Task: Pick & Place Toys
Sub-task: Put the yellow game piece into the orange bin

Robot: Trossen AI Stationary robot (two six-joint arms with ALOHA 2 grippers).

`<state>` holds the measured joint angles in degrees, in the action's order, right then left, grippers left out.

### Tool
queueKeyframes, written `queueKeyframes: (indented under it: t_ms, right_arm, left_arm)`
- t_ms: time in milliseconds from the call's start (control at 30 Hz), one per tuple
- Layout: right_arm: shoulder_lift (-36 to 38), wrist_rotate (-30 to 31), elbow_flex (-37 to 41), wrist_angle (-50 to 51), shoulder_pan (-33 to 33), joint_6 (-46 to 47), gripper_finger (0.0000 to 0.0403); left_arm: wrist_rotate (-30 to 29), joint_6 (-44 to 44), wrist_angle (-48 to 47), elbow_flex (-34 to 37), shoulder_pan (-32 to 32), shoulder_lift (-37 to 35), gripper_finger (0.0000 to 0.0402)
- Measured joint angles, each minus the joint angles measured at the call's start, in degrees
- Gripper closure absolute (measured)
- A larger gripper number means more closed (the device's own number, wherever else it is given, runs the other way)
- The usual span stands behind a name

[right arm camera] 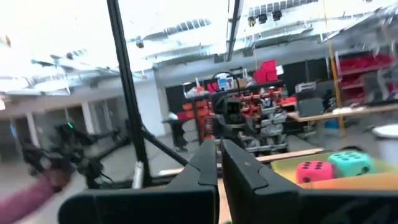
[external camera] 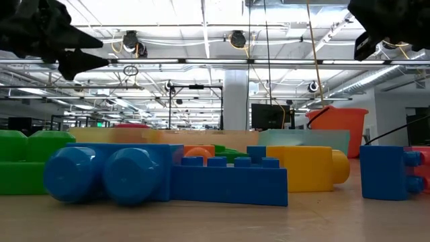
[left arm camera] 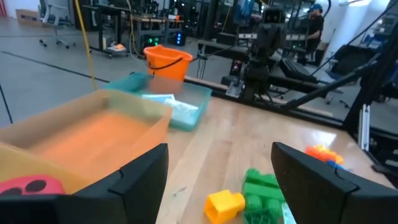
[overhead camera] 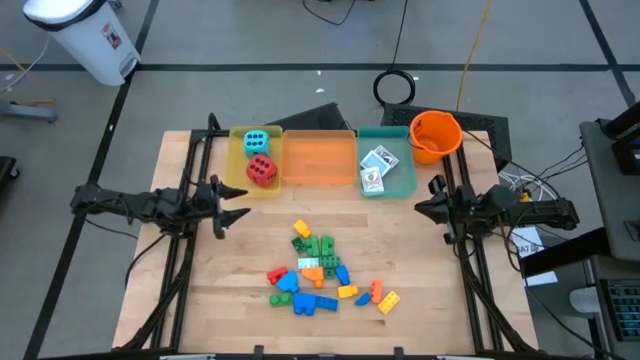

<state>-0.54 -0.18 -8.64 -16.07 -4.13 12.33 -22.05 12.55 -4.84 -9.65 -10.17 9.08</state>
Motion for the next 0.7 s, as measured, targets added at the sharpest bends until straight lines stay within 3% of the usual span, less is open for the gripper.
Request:
queueKeyframes:
  t_ms: [233,433,567,700]
  right_arm:
    - [-0.32,0.17,2.18,-1.19,-0.04,3.30,0.0403]
    - [-4.82,-0.10,7.31,-17.35,-1.60,8.96,0.0389]
    - [-12.00,-1.86,7.37,-21.78,-5.50,7.22,0.0336]
    - [-20.42,-4.36,5.90,-26.79,-11.79,2.12,0.0252]
  left_arm:
    - [-0.50,0.11,-6.01,0.00,0.00,-7.96,0.0117]
    - [-2.04,0.04,-8.03,-0.04,0.02,-8.66,0.0117]
    - [-1.98,1.60,-10.14,-0.02,0.02,-7.91,0.0117]
    - [-1.98,3.00,-10.06,-0.04,0.01,-7.89,0.0117]
